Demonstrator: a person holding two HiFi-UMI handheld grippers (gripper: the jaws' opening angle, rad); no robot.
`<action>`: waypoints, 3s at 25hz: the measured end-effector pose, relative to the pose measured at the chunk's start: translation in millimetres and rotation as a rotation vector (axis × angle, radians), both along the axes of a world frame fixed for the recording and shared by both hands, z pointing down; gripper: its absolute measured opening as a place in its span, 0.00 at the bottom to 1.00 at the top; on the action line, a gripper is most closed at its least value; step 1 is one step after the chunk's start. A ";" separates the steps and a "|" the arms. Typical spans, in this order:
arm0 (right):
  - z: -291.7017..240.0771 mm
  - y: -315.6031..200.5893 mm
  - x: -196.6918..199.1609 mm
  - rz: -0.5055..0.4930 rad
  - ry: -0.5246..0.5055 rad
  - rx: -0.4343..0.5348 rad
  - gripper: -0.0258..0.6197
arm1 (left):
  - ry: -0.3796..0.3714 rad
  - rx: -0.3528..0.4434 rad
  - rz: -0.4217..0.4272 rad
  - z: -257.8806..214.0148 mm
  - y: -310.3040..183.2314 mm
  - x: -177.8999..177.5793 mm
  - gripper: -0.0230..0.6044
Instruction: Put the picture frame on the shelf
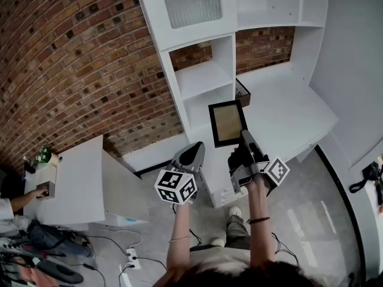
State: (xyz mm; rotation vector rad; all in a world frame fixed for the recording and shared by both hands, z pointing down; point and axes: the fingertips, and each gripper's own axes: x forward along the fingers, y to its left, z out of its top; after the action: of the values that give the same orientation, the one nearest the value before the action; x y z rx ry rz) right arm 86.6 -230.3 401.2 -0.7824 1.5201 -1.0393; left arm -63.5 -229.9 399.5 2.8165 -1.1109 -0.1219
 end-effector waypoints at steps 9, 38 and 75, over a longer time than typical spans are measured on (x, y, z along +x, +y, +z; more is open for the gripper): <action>-4.5 -60.1 19.7 -0.049 0.000 -0.015 0.16 | 0.000 -0.013 -0.042 -2.5 -51.3 21.6 0.05; -5.6 -182.5 30.6 -0.261 0.041 -0.060 0.16 | 0.010 -0.038 -0.257 -5.5 -133.2 41.2 0.05; -2.7 -284.8 -3.6 -0.228 0.075 -0.146 0.16 | -0.007 -0.090 -0.237 -0.7 -214.3 33.4 0.05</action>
State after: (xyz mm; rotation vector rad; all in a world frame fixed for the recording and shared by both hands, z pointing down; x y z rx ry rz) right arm 83.1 -515.1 398.5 -0.7684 1.6383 -1.3145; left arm -30.1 -444.2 398.8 2.6002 -1.4115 -0.0791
